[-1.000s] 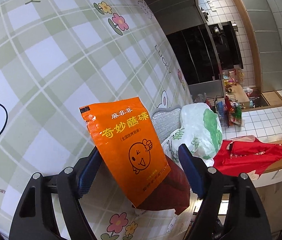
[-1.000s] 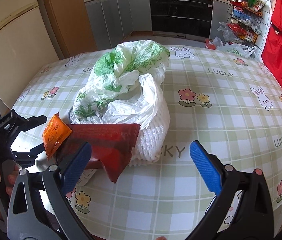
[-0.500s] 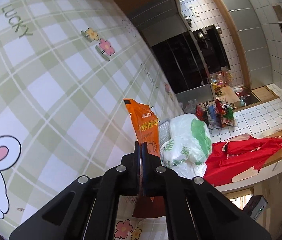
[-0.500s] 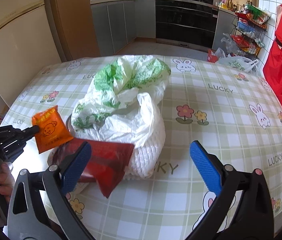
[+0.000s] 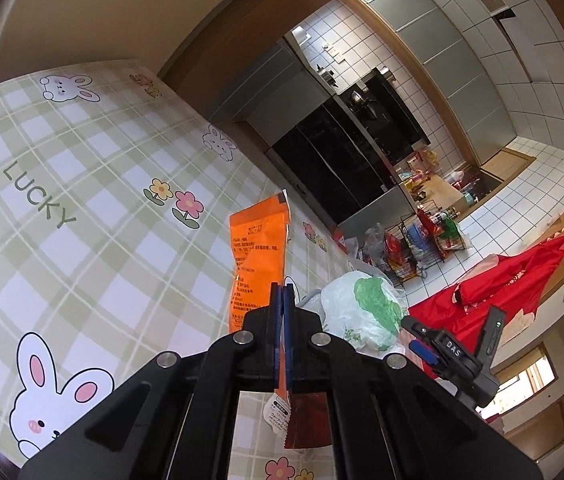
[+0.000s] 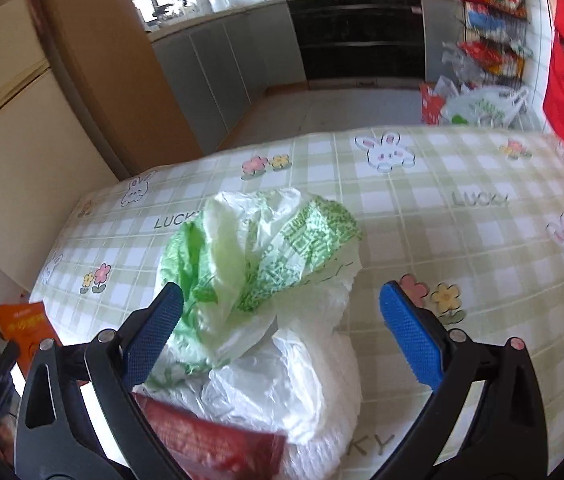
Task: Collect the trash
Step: 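Grasp the green-white plastic bag with the right gripper and lift it, then lower the plastic bag into the bucket and open the right gripper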
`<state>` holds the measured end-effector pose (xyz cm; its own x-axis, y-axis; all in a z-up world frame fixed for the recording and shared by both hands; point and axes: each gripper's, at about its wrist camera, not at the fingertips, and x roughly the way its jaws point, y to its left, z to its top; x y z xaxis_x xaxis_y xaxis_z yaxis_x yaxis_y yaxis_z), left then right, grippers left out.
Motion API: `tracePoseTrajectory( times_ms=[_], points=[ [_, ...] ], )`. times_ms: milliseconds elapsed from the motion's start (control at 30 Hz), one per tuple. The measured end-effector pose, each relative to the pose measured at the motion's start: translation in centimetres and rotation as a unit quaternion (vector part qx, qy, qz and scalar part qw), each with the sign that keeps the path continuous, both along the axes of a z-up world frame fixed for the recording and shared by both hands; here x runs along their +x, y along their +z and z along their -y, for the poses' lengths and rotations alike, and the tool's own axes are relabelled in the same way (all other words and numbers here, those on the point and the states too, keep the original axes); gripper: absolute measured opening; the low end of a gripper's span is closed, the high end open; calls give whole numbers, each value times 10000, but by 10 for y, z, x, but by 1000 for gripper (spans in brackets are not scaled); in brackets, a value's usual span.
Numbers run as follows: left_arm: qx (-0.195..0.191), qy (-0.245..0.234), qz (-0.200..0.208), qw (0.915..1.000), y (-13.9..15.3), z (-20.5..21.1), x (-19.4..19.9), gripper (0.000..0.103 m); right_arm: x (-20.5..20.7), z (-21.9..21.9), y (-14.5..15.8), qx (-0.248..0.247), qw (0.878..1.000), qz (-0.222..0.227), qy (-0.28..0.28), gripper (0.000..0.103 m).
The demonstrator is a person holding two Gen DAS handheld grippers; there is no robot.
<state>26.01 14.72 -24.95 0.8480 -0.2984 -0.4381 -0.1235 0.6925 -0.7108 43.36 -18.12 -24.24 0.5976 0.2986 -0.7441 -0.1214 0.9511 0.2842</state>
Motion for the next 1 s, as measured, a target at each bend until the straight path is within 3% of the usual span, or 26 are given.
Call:
tracePoseTrajectory(
  times_ms=[167, 233, 300, 467, 767, 1000],
  points=[
    [121, -31, 57, 9999, 0, -2, -8, 1, 19, 2, -29, 700, 9954, -624, -181, 97],
    [186, -34, 81, 9998, 1, -1, -11, 1, 19, 2, -31, 965, 9929, -679, -158, 80],
    [233, -45, 110, 9997, 3, -1, -15, 1, 19, -1, -28, 967, 9928, -694, -92, 55],
    [210, -96, 182, 9996, 6, 0, -20, 1, 12, -1, -4, 970, 9948, -283, 110, 34],
    [359, -141, 348, 9987, 24, 5, -28, 1, -20, 1, 70, -47, 9930, 1169, 170, 33],
    [517, -186, 517, 9972, 47, 10, -42, 1, -71, 11, 114, 123, 9858, 1636, 348, 33]
  ],
)
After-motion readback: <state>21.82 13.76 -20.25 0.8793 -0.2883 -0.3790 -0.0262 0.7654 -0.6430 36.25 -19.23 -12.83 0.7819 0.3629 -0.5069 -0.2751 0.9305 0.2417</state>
